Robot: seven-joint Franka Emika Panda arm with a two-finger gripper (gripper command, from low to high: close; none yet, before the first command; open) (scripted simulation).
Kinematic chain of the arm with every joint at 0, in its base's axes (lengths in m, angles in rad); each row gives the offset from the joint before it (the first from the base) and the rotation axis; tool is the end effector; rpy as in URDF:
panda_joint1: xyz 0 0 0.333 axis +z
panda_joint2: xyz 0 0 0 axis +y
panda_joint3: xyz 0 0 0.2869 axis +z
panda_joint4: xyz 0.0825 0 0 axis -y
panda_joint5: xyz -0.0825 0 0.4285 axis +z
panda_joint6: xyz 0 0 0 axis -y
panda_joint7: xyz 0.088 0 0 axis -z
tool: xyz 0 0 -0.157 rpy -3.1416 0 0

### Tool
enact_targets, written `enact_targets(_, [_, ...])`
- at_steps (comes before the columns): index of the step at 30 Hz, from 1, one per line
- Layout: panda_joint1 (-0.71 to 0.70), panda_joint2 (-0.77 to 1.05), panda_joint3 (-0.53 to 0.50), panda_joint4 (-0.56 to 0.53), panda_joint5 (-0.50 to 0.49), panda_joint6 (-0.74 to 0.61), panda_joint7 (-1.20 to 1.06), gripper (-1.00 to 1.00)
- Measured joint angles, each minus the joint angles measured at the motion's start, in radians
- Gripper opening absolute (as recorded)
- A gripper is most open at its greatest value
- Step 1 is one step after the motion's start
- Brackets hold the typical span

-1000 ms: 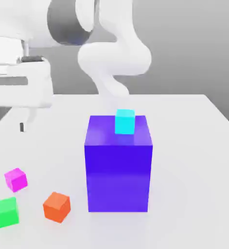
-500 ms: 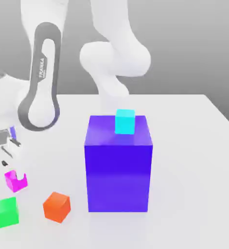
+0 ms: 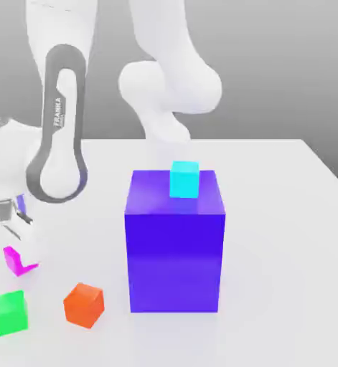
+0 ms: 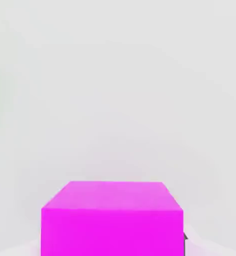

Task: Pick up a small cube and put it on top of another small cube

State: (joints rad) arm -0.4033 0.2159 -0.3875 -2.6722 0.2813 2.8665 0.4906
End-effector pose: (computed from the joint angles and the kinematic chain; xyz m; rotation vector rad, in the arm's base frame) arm 0.2711 -0.3185 0.0505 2.2468 -2.1877 0.0066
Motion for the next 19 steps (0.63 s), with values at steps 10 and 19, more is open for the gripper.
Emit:
enact_targets(10, [0.158, -0.056, -0.004, 0.207, -0.154, -0.256, 0.351, -1.00])
enact_targets(19, [0.125, 0.111, 0.081, 0.258, -0.043, -0.149, 0.311, 1.00])
